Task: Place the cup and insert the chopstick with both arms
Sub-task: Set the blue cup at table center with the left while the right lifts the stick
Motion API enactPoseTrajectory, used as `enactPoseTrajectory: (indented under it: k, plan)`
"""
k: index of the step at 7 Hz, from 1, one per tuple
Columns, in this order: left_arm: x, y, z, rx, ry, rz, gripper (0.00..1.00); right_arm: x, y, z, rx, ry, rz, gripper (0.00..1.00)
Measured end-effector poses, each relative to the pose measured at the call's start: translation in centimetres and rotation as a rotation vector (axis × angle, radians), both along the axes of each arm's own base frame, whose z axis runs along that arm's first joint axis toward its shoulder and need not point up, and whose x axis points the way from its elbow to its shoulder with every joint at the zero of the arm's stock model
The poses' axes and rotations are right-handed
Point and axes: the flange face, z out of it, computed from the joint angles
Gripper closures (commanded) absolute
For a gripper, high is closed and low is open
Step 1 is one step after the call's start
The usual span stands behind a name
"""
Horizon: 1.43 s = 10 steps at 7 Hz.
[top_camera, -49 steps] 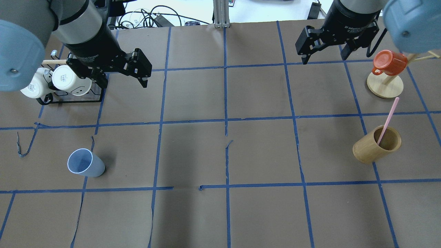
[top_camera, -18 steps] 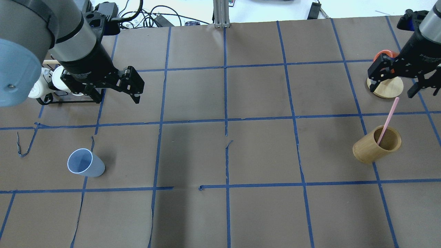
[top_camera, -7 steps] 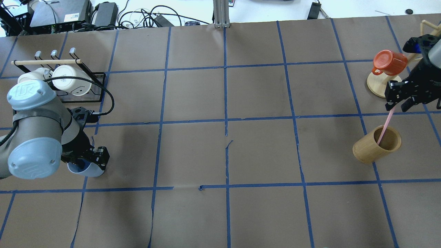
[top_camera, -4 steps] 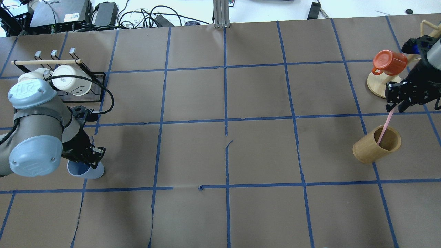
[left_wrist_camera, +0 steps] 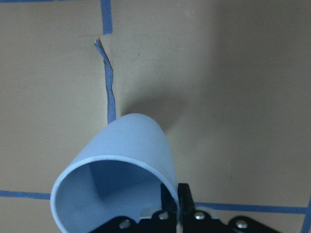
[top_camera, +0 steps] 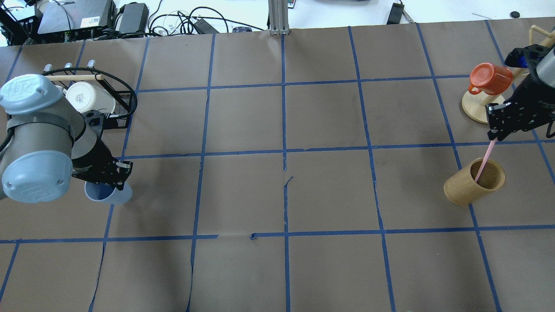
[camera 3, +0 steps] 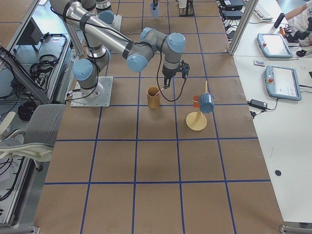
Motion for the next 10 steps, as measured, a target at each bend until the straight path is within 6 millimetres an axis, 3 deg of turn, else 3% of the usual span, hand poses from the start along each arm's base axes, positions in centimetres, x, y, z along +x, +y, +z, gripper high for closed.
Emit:
enactPoseTrajectory:
  k: [2, 6, 8, 10]
  plan:
    - [-5.1, -3.0, 1.4, -0.042, 0.014, 0.084, 1.00, 0.1, 0.0, 0.2, -0.006, -0.005, 0.003, 1.00]
    - [-19.7, -8.7, 2.8, -0.117, 0.111, 0.090, 1.00, 0.2, 0.2, 1.6, -0.008, 0.015, 0.015, 1.00]
    - [-28.2, -9.9, 1.9, -0.126, 0.147, 0.006, 1.00, 0.1, 0.0, 5.6, -0.003, 0.025, 0.020, 1.00]
    - [-34.5, -8.8, -0.4, -0.103, 0.167, -0.081, 1.00, 0.5, -0.4, 11.6, 0.009, 0.024, 0.032, 1.00]
